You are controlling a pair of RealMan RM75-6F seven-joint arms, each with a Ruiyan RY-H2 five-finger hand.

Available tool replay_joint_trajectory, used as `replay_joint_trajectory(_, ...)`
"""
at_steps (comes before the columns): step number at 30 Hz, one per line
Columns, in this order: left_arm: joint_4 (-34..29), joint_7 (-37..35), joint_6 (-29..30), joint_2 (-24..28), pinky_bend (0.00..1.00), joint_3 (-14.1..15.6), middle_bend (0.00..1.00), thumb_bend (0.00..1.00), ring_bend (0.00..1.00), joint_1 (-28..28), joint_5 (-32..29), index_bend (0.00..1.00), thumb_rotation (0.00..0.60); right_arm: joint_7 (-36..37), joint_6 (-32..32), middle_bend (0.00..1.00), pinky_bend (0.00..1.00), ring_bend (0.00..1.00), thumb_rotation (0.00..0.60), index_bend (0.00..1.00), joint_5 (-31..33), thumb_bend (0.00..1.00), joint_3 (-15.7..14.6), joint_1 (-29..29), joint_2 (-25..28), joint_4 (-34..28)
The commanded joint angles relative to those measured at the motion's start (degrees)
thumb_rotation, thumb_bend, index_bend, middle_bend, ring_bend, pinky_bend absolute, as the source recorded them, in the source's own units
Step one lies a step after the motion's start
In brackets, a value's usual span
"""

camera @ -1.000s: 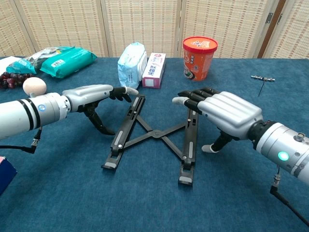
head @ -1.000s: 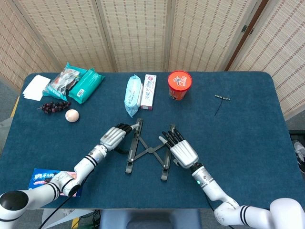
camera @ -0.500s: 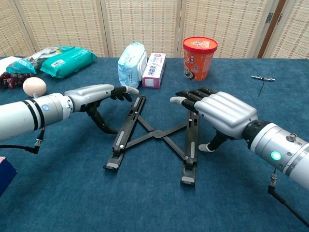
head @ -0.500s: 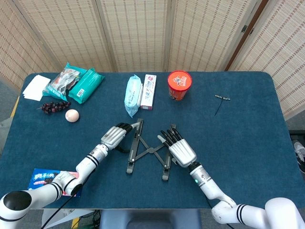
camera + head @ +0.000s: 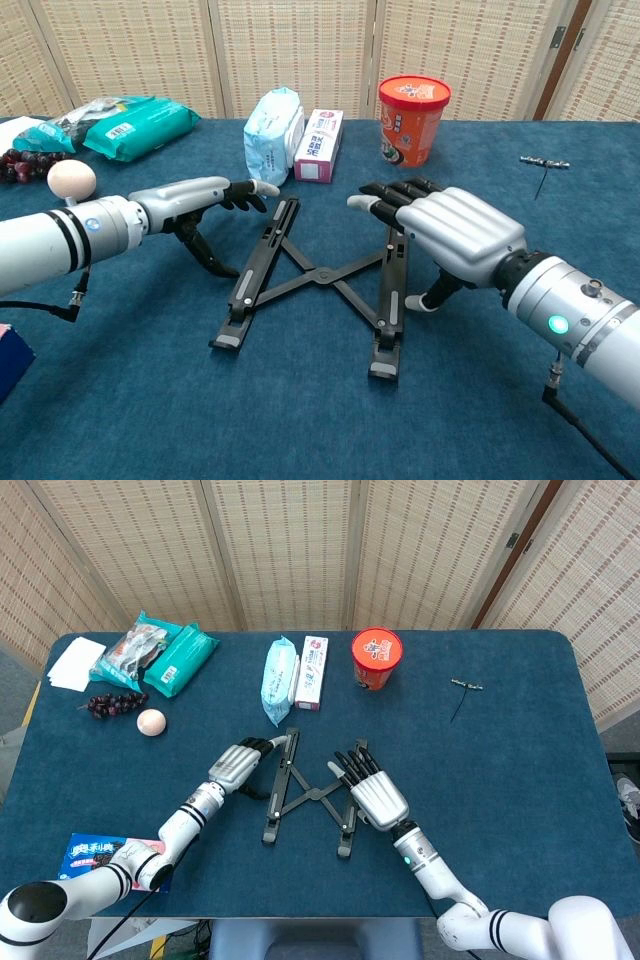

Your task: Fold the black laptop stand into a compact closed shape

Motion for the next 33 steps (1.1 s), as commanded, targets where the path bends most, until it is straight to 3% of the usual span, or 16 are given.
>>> replay_joint_trajectory(1, -0.2, -0.1, 0.0, 0.0, 0.13, -0.2, 0.17, 0.14, 0.14, 0.1, -0.2, 0.06, 0.6, -1.0, 0.5, 0.0, 0.0, 0.0, 0.6, 0.0, 0.7, 0.05, 0.5, -0.2, -0.8, 0.1)
replay_joint_trajectory(33, -5.3, 1.1, -1.0, 0.2, 0.13, -2.5, 0.16, 0.14, 0.14, 0.6, -3.5, 0.06, 0.6, -4.1, 3.1, 0.0, 0.0, 0.0, 0.6, 0.0, 4.2, 0.06, 4.6, 0.6, -8.3, 3.7)
